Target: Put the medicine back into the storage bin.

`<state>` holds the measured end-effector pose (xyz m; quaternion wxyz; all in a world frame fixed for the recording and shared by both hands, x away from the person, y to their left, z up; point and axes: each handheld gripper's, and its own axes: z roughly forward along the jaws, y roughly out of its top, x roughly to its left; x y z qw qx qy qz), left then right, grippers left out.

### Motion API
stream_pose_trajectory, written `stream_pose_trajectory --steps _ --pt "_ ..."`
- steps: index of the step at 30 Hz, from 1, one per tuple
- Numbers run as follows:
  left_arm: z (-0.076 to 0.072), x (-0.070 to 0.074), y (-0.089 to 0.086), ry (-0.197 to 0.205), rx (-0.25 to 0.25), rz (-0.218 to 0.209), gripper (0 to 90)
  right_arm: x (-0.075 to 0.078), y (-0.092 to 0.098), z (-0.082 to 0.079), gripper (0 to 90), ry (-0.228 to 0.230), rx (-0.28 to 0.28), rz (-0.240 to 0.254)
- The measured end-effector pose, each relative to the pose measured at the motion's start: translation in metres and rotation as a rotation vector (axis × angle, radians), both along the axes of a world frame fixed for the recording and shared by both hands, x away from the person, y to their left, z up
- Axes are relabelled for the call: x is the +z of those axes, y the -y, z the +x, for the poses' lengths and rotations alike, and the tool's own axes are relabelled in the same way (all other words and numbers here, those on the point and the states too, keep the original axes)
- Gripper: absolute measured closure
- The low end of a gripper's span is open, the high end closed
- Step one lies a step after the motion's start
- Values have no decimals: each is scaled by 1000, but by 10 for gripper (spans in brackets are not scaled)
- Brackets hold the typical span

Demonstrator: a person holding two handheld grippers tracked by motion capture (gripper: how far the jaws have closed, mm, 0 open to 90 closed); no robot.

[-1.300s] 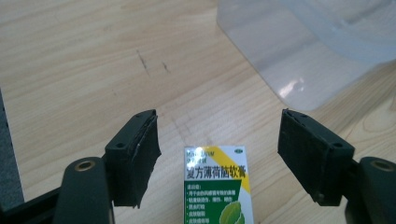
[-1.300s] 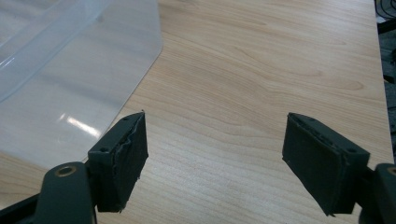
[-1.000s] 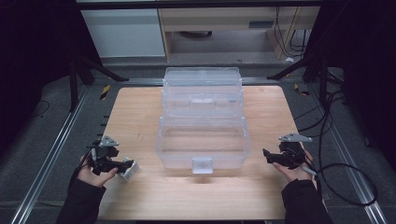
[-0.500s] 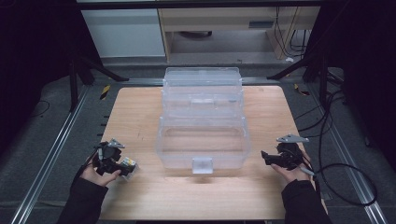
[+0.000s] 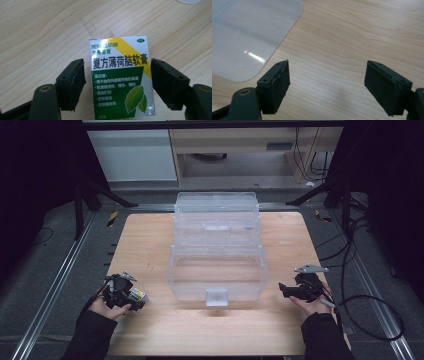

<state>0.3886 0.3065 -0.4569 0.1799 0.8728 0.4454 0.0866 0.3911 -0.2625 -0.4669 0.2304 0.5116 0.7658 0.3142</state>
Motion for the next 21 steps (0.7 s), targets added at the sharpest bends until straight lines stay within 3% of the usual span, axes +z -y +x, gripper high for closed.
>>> stream_pose_trajectory --steps 9,15,21 --pt "1 -4 1 -28 2 14 413 -1 0 1 204 -5 7 -6" --pt "1 -3 1 -31 13 18 440 -1 -1 1 204 -8 9 -6" --pt "-1 6 0 -4 7 -3 442 -1 0 1 202 -8 7 -6"
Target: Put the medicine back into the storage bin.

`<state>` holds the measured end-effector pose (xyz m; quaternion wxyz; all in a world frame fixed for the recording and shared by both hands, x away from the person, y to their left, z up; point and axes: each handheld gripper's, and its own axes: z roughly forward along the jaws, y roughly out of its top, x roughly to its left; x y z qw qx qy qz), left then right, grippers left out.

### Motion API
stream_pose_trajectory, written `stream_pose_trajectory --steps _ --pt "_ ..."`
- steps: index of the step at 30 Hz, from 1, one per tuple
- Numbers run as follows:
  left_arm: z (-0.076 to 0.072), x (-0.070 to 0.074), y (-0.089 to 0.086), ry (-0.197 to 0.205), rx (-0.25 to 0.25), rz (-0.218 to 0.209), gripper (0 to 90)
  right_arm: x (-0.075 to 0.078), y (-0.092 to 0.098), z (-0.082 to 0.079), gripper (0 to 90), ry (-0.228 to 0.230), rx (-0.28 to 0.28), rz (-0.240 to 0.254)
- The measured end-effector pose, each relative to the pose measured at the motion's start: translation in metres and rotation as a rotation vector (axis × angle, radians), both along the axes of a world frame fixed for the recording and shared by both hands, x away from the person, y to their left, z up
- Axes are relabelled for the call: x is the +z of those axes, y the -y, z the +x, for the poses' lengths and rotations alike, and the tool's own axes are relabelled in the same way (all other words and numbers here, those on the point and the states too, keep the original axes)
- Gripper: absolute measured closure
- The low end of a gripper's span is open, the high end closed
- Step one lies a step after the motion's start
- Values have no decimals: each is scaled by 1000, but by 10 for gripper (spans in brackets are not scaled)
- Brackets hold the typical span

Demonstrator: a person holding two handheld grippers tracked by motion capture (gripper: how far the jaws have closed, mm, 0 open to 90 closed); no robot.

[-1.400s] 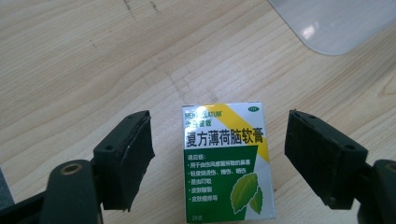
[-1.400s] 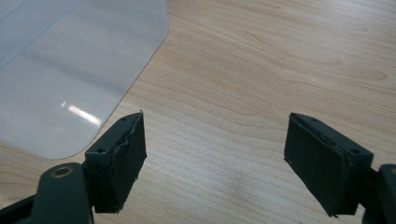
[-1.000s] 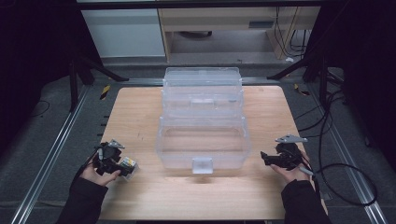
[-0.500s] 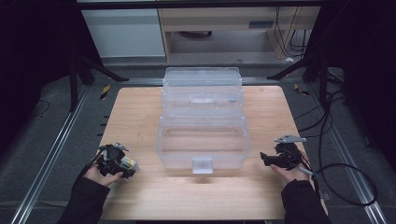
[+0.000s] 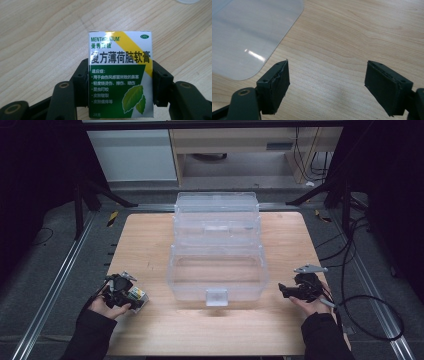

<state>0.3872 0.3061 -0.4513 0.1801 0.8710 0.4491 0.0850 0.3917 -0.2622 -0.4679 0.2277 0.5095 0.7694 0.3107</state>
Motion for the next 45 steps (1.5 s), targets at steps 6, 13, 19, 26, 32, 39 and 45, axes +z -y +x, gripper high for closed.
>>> stream_pose_trajectory --steps 6,13,19,26,32,39,45 --pt "-3 12 0 30 2 -46 441 1 1 0 200 -7 -1 3" --pt "-5 25 2 61 1 -88 442 1 0 0 201 -13 -4 11" --pt "-5 36 5 82 -10 -108 442 1 -1 0 200 -20 -6 19" --pt "-2 55 8 118 -24 -120 442 1 0 0 199 -14 -4 17" --pt "3 74 14 155 -45 -137 442 1 -1 0 198 -12 -5 18" --pt "9 93 28 182 -72 -152 442 2 -1 0 198 -5 -2 19" --pt "19 103 41 188 -91 -162 442 2 0 0 198 -1 -7 21"
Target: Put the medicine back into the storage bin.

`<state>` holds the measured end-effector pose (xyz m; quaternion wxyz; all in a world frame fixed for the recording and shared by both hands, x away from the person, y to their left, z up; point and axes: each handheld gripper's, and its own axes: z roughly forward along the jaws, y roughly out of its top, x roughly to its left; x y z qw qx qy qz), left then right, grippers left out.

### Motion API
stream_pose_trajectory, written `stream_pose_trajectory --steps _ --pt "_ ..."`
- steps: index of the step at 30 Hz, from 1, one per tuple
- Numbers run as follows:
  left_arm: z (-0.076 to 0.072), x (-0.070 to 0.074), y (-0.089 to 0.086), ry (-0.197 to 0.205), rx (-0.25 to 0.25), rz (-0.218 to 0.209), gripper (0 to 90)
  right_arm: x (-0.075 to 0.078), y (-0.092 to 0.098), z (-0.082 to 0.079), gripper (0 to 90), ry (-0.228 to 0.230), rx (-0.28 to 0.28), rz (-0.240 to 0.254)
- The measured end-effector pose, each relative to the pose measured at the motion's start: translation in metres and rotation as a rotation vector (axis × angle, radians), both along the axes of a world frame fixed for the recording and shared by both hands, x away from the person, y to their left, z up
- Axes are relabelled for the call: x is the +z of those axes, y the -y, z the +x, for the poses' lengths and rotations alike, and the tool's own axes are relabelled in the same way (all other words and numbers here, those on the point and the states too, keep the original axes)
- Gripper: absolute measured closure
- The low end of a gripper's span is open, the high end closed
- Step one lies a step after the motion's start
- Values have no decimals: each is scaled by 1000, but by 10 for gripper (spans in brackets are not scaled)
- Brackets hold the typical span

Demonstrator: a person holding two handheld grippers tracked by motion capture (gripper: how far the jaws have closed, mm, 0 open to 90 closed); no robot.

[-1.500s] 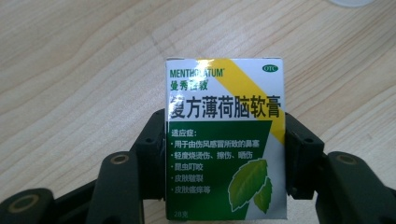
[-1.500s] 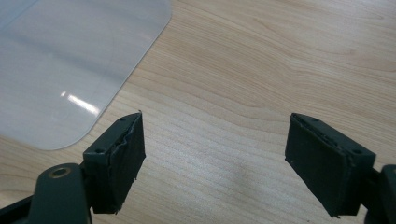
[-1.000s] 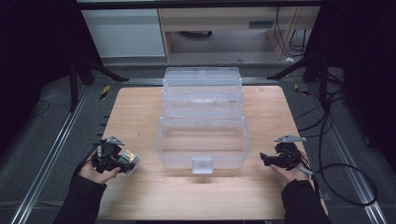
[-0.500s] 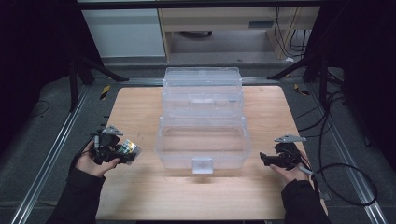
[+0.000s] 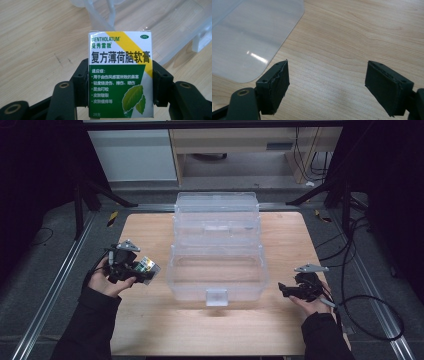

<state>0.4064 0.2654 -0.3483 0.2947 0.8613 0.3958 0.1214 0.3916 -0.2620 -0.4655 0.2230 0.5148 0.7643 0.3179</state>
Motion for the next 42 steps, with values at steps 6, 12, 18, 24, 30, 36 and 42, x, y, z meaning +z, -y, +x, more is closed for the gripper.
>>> stream_pose_trajectory --steps 6,12,18,24,30,36,42 --pt "8 6 15 9 -25 -4 442 -1 0 0 199 -1 1 -5" --pt "15 7 34 10 -61 -3 443 -1 0 1 199 -1 3 -6" --pt "20 3 48 0 -87 3 442 -2 0 1 199 -3 3 -4" --pt "24 -1 59 -7 -109 3 443 -3 0 1 198 -7 3 -3" --pt "28 -9 71 -16 -127 19 443 -3 0 1 198 -7 4 -5" --pt "30 -16 79 -28 -140 28 442 -3 0 1 198 -9 6 -4" --pt "32 -26 82 -53 -144 41 442 -4 -1 1 198 -9 10 -8"
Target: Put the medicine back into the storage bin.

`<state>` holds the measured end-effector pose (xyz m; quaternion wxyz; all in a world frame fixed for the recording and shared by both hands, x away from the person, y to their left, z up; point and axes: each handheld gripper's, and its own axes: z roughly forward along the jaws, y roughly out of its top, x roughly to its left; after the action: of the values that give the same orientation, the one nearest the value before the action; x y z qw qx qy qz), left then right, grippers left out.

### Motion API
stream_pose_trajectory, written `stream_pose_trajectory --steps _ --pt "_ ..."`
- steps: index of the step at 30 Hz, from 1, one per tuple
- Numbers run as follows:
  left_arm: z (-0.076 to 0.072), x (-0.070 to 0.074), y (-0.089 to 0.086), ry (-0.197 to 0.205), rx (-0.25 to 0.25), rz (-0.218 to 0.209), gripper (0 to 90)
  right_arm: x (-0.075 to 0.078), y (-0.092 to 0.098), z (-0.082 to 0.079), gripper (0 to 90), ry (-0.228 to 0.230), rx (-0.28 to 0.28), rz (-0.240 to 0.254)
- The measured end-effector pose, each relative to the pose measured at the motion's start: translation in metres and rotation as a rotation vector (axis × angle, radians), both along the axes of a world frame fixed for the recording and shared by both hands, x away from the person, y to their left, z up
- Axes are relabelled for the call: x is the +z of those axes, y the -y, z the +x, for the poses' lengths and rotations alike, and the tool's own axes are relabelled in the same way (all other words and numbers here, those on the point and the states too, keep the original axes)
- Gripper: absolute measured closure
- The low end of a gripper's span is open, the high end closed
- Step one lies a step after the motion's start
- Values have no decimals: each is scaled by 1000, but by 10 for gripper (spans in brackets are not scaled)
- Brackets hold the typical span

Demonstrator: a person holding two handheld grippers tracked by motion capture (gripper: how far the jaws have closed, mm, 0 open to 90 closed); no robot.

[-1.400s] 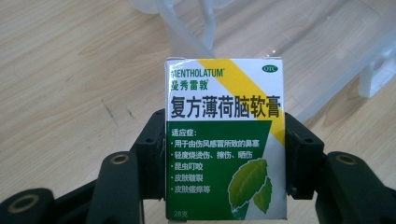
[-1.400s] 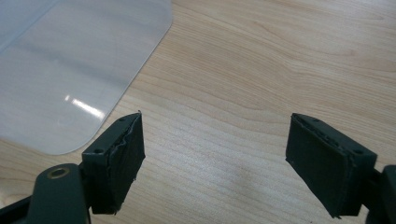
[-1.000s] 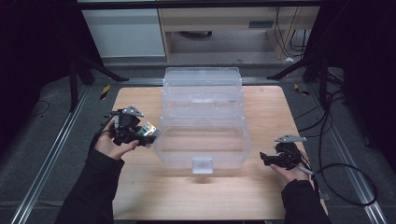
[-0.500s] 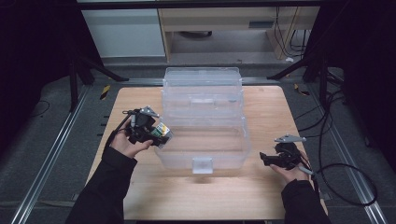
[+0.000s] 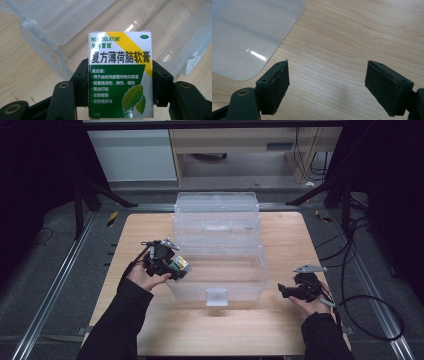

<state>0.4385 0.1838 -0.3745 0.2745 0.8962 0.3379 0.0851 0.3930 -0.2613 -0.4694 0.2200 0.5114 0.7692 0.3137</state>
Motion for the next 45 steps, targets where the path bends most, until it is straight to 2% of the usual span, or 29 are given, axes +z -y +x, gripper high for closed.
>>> stream_pose_trajectory --steps 11,17,26,32,34,35,38,45 --pt "1 -18 3 -38 -12 32 441 -1 -1 0 194 -4 3 -5" --pt "1 -24 6 -48 -14 56 440 -1 -1 0 193 -6 4 -3" --pt "2 -32 7 -67 -21 67 432 -1 -1 1 191 -6 6 -6" --pt "0 -28 3 -55 -16 43 435 -1 -1 0 192 -7 4 -2" --pt "-2 -25 1 -42 -15 31 439 -1 -1 0 192 -4 4 -6" --pt "-4 -21 -2 -23 -14 12 444 -1 0 0 193 -2 4 -6" --pt "-7 -18 -4 -10 -15 -1 444 0 0 0 193 -3 3 -4" --pt "-18 -1 -10 51 -56 -67 441 2 1 0 194 6 0 -2"
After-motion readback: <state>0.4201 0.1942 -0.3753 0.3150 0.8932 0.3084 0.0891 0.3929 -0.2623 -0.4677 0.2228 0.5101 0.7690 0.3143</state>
